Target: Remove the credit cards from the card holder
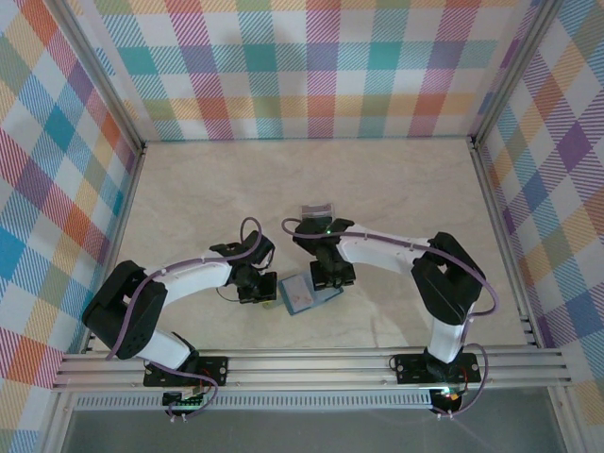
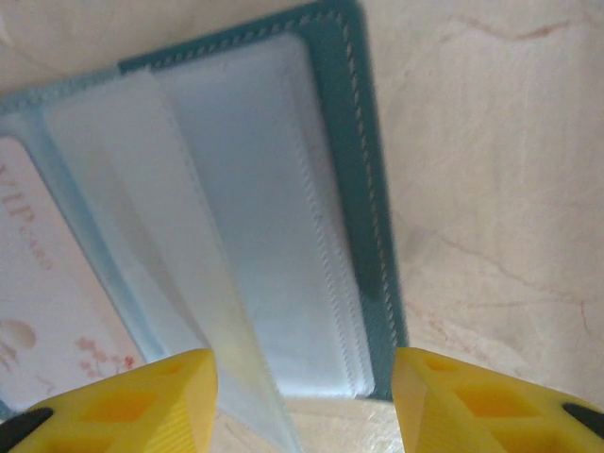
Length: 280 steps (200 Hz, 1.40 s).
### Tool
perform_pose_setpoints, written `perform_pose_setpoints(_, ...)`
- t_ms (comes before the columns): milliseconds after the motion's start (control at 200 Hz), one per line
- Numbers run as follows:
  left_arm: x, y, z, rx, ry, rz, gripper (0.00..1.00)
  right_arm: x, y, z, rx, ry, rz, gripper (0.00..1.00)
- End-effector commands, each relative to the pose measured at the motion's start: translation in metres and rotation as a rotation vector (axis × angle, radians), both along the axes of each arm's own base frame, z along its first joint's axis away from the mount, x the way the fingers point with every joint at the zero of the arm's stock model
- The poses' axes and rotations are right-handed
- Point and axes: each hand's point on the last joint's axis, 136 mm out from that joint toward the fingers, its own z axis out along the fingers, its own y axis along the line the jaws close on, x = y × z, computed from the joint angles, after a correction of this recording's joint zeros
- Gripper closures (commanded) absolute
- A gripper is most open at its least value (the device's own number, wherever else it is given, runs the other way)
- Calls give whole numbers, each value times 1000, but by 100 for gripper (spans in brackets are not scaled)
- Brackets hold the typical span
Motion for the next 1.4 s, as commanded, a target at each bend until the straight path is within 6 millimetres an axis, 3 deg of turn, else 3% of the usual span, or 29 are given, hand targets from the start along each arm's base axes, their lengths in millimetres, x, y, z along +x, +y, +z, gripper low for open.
perform_pose_setpoints(0, 2, 1, 7, 13, 3, -11, 93, 1, -2, -10, 13, 21, 22, 48)
perform_pose_setpoints(240, 6, -3, 23, 6, -11, -21, 92, 3, 0, -19, 133, 65, -5, 48)
perform_pose_setpoints(370, 9, -10, 35, -10, -30, -34, 91, -7, 6, -22, 226, 110, -25, 52)
perform_pose_setpoints(685, 11, -41, 52, -15, -46, -125, 91, -30, -5, -20, 276, 137, -104, 63)
perform_pose_setpoints(1075, 18, -53, 17, 29, -9, -145, 92, -24, -5, 6, 288, 89, -99, 55)
perform_pose_setpoints(1395, 7, -53, -1, 7, 31, -132, 92, -18, -6, 37, 292, 47, -89, 54)
